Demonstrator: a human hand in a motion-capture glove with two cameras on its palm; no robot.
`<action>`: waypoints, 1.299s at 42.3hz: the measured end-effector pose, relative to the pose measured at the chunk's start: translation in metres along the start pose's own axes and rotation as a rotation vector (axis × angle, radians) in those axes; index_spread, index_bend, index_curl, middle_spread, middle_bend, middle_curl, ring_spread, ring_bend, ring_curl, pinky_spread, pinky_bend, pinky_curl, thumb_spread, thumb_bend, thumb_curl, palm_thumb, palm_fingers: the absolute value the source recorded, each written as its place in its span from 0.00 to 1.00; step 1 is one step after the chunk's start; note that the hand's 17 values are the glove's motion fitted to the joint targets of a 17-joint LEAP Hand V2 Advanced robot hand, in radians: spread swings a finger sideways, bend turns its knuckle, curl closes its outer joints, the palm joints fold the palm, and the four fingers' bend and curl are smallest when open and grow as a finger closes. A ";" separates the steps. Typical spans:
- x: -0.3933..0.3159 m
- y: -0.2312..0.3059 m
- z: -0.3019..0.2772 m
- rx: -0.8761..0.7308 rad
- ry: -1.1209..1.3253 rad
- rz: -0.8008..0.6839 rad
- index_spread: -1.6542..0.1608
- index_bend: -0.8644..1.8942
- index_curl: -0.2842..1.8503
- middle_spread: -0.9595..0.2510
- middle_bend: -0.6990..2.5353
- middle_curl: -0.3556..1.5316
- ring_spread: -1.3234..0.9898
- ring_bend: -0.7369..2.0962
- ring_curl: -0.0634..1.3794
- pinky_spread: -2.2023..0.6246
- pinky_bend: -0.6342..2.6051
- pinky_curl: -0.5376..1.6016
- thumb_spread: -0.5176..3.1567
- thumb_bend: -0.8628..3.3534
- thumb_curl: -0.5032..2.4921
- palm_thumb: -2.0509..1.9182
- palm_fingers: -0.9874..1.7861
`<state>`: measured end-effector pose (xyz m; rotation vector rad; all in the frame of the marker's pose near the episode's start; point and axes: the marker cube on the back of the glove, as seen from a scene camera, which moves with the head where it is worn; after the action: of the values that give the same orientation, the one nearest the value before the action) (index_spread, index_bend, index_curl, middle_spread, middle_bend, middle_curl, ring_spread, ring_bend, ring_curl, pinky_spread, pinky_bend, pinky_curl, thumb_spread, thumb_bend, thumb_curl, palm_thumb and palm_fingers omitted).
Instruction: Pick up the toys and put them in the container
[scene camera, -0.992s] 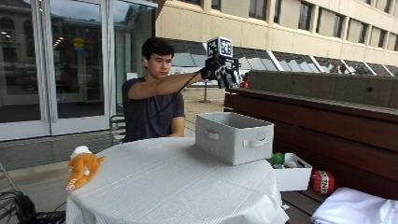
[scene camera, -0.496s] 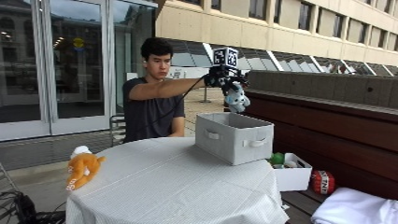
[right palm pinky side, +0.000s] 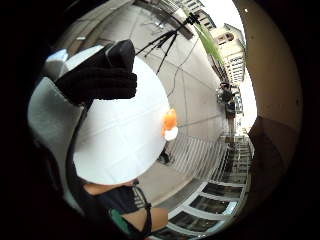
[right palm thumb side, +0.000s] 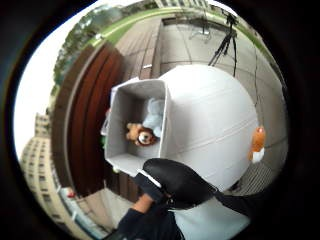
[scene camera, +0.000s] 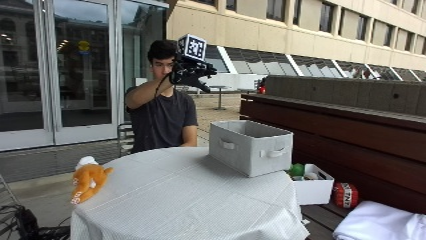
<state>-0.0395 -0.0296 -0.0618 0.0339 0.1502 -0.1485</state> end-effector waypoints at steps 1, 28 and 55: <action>0.017 0.002 0.003 0.000 0.004 0.023 0.74 0.32 0.29 0.77 0.27 0.39 0.56 0.46 0.24 0.76 0.65 0.46 0.37 0.18 0.31 0.49 0.27; 0.286 0.038 0.165 -0.095 -0.017 0.273 0.75 0.33 0.21 0.78 0.27 0.37 0.59 0.40 0.23 0.80 0.60 0.41 0.38 0.19 0.27 0.50 0.27; 0.324 0.063 0.356 -0.356 -0.134 0.480 0.76 0.28 0.13 0.89 0.29 0.39 0.59 0.41 0.26 0.81 0.58 0.41 0.41 0.21 0.27 0.54 0.24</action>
<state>0.3393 -0.0304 0.2427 -0.2934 0.0305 0.3555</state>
